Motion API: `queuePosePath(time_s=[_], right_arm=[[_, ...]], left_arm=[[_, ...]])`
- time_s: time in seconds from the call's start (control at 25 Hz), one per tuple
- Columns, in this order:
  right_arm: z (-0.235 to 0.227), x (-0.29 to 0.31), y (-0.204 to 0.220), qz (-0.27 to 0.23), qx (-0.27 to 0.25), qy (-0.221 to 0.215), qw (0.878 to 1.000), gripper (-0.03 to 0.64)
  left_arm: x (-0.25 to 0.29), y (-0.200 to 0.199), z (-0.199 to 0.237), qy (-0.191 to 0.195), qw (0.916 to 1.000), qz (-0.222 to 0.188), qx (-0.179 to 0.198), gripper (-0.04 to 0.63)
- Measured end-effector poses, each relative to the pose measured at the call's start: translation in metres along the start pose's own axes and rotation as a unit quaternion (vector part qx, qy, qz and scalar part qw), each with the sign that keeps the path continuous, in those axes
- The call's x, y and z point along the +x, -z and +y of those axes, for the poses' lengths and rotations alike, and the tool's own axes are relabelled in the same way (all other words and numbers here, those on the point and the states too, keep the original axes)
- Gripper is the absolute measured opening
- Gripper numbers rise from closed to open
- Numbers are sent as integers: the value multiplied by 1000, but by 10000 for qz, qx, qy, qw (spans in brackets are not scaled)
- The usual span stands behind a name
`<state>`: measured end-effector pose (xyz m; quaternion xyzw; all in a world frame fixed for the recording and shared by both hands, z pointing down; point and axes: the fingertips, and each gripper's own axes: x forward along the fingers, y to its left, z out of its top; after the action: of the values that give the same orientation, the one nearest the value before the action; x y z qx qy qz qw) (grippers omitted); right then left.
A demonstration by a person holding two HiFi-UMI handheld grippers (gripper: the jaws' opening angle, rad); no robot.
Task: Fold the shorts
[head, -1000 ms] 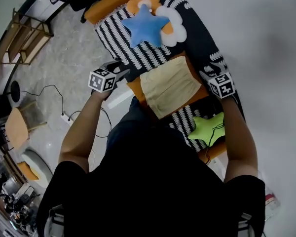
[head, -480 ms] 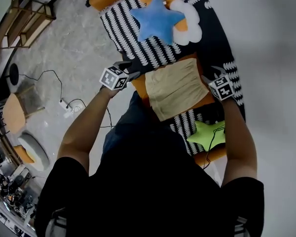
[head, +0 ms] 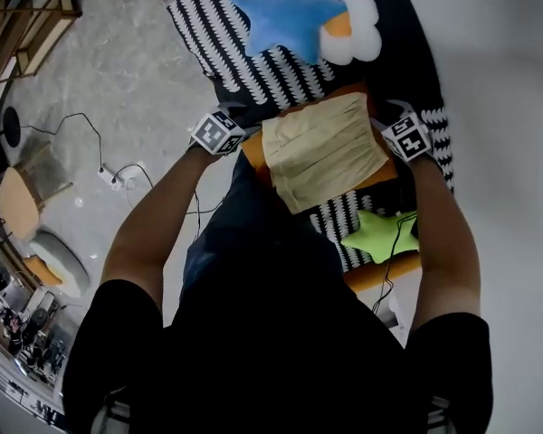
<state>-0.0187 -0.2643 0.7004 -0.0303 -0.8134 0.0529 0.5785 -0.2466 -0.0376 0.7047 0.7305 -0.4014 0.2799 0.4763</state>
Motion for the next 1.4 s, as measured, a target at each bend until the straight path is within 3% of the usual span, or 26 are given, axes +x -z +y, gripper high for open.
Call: queuePosePath(time_s=[0.6,0.76,0.92,1.08,1.28,1.4], right_arm=[[-14,103,31,1242,-897,-490,9870,210],[-25,127,42,1460,-1152,-543,9811,209],[-28,153,45,1871,-1661,-825,9647,209],[-27,170,56,2281,-2155,-1097,9431,208],[-33,172,68,2667,-2338,-1326,9255,205],[-26,176,75,2825,-2427,-1569,9147,166]], left_arm=[[119,55,24,796,9946,603,296,259],[146,73,19,1125,9867,948,695,261],[161,98,33,1277,9790,1228,1011,261],[168,109,28,1633,9754,1201,861,261],[172,108,18,2000,9675,1256,905,227],[169,108,18,2160,9627,1308,970,206]])
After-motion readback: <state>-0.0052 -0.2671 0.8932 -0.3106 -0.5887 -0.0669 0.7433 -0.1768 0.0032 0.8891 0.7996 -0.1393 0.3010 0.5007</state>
